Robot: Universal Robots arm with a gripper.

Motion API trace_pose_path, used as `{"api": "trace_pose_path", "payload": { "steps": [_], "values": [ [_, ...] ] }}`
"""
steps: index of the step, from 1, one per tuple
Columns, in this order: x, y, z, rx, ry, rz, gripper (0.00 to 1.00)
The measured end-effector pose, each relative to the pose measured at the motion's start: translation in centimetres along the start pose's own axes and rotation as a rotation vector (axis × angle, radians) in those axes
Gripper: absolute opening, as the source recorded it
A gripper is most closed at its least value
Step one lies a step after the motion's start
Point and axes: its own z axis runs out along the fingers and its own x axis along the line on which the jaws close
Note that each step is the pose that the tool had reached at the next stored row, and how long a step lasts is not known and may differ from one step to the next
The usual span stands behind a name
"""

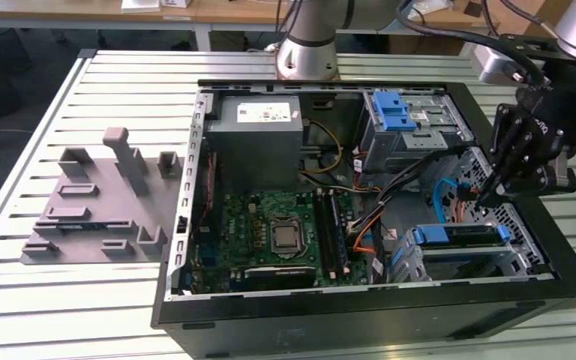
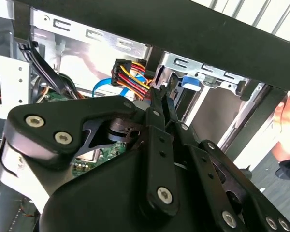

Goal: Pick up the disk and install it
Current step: 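Insert the first disk wire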

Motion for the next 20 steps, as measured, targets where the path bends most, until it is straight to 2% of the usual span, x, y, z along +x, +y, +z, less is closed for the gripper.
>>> {"api": "trace_pose_path", "payload": {
  "steps": [6,14,20],
  "values": [
    [0.72,0.29,0.13,0.0086,-0.0015,-0.017,0.16],
    [0.94,0.38,0.29,0.0228,-0.0037,-0.081,0.16],
    [1.33,1.16,0.36,0.0365,-0.0058,-0.085,0.16]
  ]
}}
